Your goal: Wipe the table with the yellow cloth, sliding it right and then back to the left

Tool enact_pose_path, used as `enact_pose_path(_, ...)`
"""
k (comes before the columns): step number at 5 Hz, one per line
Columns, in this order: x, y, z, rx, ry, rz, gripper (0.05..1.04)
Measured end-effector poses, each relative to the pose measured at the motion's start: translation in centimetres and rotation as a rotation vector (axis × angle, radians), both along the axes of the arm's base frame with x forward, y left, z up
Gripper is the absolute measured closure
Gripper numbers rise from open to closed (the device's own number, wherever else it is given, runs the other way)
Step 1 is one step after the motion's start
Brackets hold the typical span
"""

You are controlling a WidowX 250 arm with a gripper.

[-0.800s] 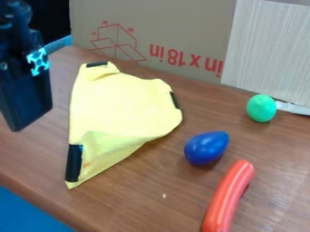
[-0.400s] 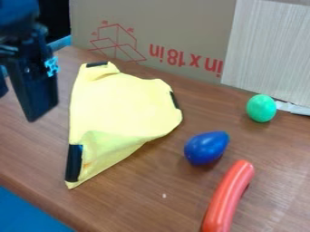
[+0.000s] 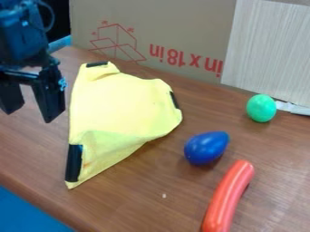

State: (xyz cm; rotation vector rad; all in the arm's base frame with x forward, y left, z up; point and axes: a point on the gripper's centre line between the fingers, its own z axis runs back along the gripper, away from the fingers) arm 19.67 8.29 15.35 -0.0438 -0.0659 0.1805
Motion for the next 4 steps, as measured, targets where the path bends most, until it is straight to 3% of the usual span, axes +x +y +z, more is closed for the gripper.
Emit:
enact_pose_path(2,4.1,2.9,-2.4,0.019,-0.060,0.050,0.085)
enact_pose_path(3,6.1,3.9,-2.8,0.038,-0.107,0.060,0.085)
enact_pose_path(4,7.9,4.2,-2.4,0.018,-0.146,0.062,0.085)
